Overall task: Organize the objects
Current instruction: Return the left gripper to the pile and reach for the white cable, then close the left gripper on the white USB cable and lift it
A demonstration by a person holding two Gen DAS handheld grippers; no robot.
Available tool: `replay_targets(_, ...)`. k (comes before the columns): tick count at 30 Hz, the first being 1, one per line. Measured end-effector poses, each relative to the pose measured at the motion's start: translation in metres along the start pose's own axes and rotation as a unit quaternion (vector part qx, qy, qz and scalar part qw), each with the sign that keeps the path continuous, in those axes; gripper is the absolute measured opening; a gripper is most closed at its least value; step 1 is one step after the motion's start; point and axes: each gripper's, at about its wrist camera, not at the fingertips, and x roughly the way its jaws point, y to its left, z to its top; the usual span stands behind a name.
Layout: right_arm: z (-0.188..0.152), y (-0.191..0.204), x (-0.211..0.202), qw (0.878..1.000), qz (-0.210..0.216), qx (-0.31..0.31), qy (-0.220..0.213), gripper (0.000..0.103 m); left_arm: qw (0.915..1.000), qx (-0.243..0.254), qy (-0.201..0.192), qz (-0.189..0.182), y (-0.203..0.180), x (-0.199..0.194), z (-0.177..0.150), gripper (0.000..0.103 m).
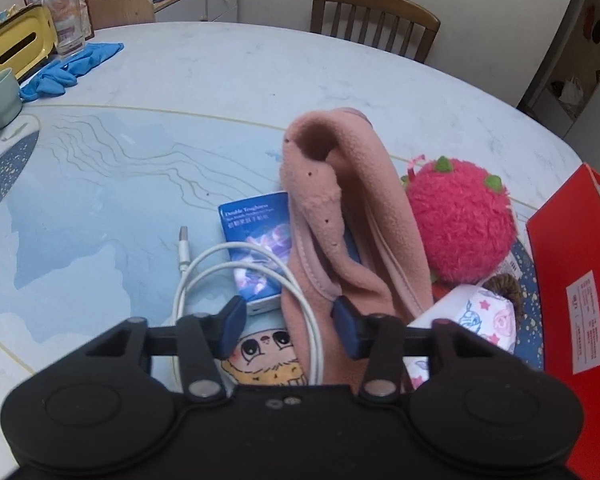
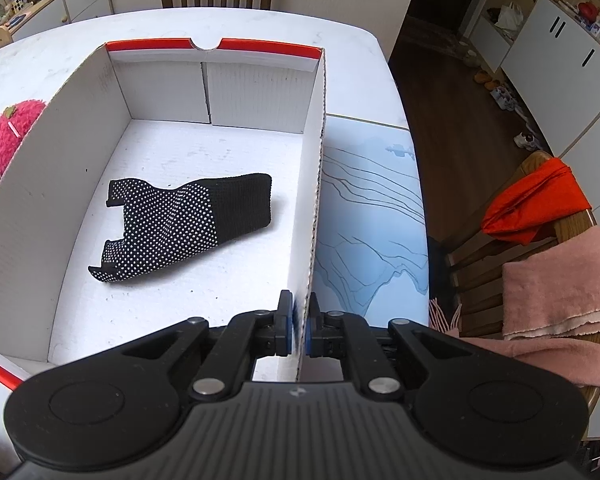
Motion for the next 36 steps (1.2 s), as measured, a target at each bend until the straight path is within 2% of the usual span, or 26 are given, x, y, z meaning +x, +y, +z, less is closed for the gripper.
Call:
replay_targets(2, 0.000, 0.000, 0.000, 1.000, -0.001, 0.000, 0.000, 0.006, 1.0000, -0.008, 0.001, -0.006, 0.004, -0.002, 0.000, 0.026)
replay_targets(3, 0.000, 0.000, 0.000, 1.000, -0.002, 0.001, 0.000, 0.006, 0.9999, -0.012, 0.001, -0.011, 0.007, -0.003, -0.001, 0.023)
replay_targets(5, -0.001, 0.000, 0.000, 1.000, -0.002, 0.001, 0.000, 0.006, 0.9994, -0.022, 0.002, -0.026, 0.012, -0.006, -0.002, 0.007)
replay_targets(14, -0.001, 0.002, 0.000, 1.000, -0.005, 0.002, -0.001, 0.006, 0.9981, -0.035, -0.015, -0.048, 0.027, -0.034, -0.010, 0.002)
replay_targets(25, -0.002, -0.001, 0.000, 1.000, 0.000, 0.003, 0.000, 0.006, 0.9940, -0.072, -0.060, -0.056, 0.047, -0.086, -0.015, 0.001)
replay_targets(36, -0.002, -0.003, -0.001, 1.000, 0.008, 0.001, 0.001, 0.005, 0.9905, -0.048, -0.085, -0.097, 0.027, -0.139, -0.012, 0.001)
